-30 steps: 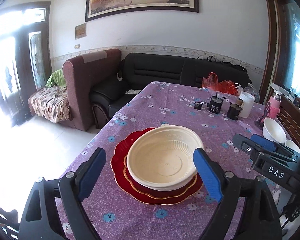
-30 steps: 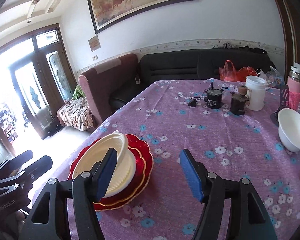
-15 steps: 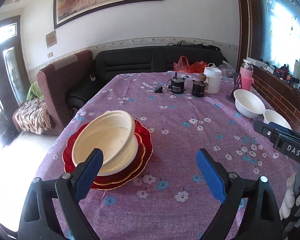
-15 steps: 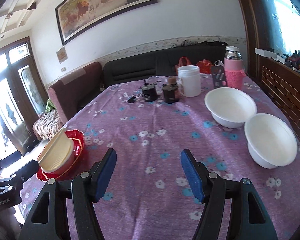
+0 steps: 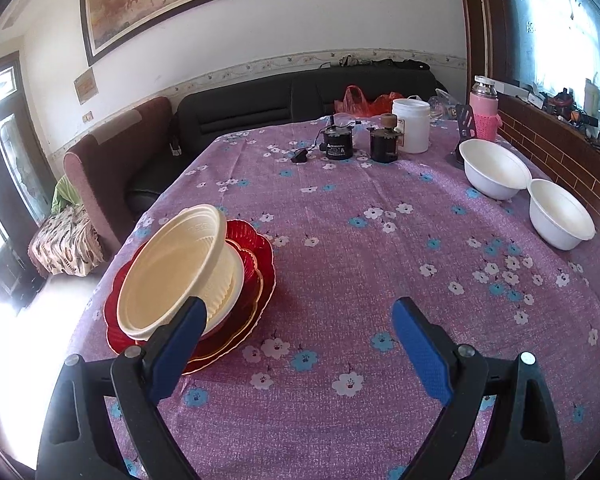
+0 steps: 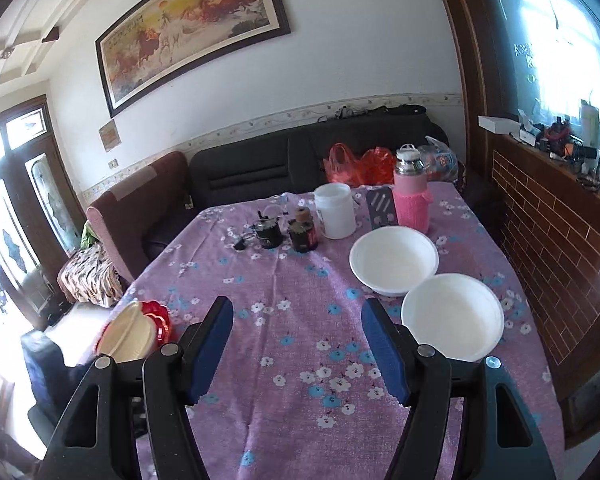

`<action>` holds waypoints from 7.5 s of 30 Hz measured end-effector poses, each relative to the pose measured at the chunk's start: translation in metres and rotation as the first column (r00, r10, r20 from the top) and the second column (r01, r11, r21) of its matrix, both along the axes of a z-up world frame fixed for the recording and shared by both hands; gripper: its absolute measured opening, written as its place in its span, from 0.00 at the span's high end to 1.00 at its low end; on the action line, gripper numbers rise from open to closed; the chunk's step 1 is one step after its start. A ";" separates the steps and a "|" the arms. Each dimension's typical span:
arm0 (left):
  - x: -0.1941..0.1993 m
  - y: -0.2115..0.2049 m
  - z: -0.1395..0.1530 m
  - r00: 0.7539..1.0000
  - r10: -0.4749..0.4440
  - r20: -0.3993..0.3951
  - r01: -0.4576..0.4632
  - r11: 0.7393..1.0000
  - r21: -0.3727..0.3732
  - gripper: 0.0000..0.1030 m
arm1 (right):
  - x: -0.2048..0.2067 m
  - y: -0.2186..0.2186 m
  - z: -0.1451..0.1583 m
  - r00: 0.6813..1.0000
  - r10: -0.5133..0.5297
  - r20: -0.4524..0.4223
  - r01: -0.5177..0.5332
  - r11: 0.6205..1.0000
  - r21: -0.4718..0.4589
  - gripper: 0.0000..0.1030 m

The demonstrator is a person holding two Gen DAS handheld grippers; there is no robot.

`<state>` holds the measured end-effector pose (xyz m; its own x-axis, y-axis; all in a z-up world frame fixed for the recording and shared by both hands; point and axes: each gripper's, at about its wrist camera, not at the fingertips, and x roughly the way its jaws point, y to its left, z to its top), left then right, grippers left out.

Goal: Organize plates and bowls
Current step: 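Reach the right gripper to a white bowl and grasp its rim, then lift the white bowl and carry it toward the stacked plates, then lower the white bowl onto the beige bowl and open the right gripper, then move the right gripper to the last white bowl and grasp its rim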

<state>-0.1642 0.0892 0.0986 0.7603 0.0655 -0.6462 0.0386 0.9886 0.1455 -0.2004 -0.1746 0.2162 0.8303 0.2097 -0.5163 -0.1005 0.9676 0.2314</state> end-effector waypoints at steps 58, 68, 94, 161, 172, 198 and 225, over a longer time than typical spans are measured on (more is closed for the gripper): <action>0.018 0.010 -0.014 0.996 -0.039 -0.081 0.020 0.976 -0.217 0.09 | 0.139 -0.170 -0.194 0.854 -0.215 -0.475 0.320 0.935 0.153 0.91; 0.029 -0.006 -0.011 0.991 -0.100 -0.094 0.075 0.968 -0.238 0.09 | 0.141 -0.067 -0.207 0.840 0.173 -0.514 -0.003 0.949 0.314 0.93; 0.105 -0.109 -0.073 0.937 -0.237 -0.258 0.181 0.958 -0.224 0.75 | 0.099 -0.029 -0.196 0.948 0.082 -0.308 -0.032 0.986 0.166 0.84; 0.068 0.196 0.027 0.958 0.287 0.006 -0.272 0.915 -0.298 0.84 | 0.162 0.296 -0.104 0.898 0.372 -0.233 -0.401 0.912 -0.087 0.83; 0.074 0.207 0.000 0.944 0.329 -0.028 -0.327 0.921 -0.213 0.79 | 0.168 0.328 -0.132 0.890 0.371 -0.266 -0.417 0.898 -0.140 0.83; 0.040 0.233 0.010 0.916 0.400 -0.011 -0.386 0.877 -0.286 0.43 | 0.152 0.345 -0.125 0.915 0.345 -0.210 -0.394 0.879 -0.269 0.83; 0.021 0.227 0.021 0.923 0.384 0.031 -0.358 0.885 -0.299 0.41 | 0.165 0.281 -0.139 0.952 0.226 -0.205 -0.239 0.970 -0.041 0.80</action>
<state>-0.1434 0.3157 0.1194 0.7702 0.1784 -0.6123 -0.3386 0.9280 -0.1556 -0.0352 0.1069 0.0775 0.6424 0.3453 -0.6841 -0.2831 0.9365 0.2068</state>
